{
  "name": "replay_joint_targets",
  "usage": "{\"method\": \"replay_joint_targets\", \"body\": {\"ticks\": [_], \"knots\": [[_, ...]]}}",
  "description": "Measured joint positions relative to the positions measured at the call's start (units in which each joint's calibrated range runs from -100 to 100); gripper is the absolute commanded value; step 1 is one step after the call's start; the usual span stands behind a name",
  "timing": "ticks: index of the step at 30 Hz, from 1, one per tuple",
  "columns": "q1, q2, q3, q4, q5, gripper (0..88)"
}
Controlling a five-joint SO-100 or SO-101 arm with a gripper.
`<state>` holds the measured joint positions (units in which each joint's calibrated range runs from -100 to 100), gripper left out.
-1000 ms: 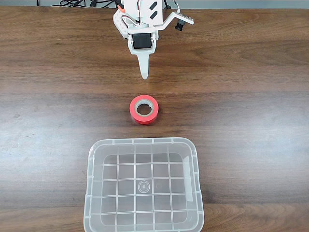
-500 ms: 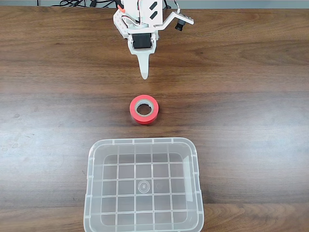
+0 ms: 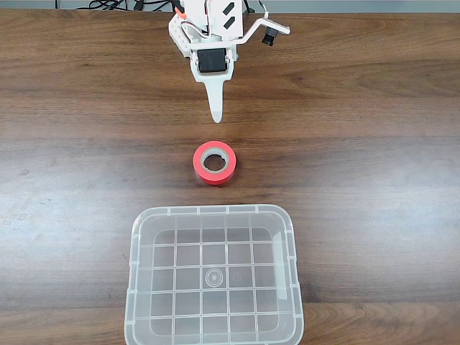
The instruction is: Grab the tape and place it in the box.
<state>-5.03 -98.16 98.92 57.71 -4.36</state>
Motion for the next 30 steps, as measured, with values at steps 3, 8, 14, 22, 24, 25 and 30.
{"method": "replay_joint_targets", "body": {"ticks": [3,8,14,22,24,25,30], "knots": [[0.7,0.0,-0.2,0.0,0.0,1.2],[2.6,0.0,-5.5,0.4,1.7,1.2],[4.5,0.1,-15.7,3.7,4.0,1.2],[5.1,17.1,-31.0,5.3,4.0,1.2],[5.1,24.1,-36.2,5.7,3.2,1.2],[5.1,27.8,-39.0,6.3,2.8,1.2],[5.1,48.8,-53.6,11.7,2.0,1.3]]}}
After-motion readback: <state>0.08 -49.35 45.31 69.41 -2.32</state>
